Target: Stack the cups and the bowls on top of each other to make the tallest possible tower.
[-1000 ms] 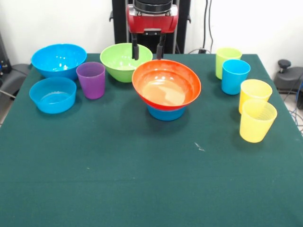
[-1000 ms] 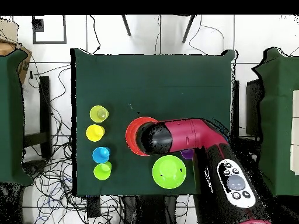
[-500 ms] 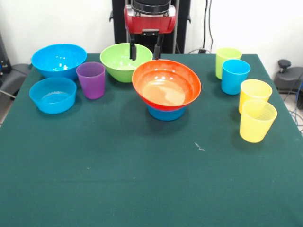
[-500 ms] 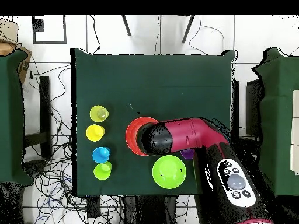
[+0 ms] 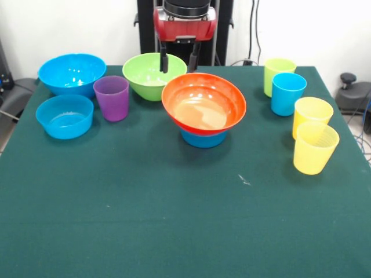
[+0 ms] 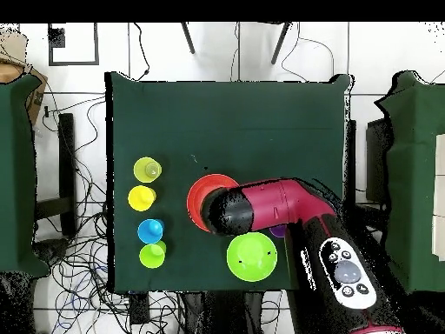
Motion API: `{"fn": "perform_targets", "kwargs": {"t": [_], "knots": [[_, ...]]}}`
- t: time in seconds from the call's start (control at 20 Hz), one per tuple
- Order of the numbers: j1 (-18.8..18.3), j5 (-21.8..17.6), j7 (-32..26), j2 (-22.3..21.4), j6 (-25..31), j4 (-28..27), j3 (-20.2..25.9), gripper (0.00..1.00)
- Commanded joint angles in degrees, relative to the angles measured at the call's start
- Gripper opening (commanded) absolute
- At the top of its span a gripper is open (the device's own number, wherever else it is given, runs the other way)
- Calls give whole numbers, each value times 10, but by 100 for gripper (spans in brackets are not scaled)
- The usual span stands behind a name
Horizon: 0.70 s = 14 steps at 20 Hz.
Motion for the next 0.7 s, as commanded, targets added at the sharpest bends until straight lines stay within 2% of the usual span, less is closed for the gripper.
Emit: {"fn": "perform_targets", "kwargs": {"t": [0.05,0.4,0.7], "knots": [[0,-52,-65,45,-21,45,27,100],[11,-64,-30,63,-46,49,10,100],[17,-81,-26,66,-52,48,3,100]]}}
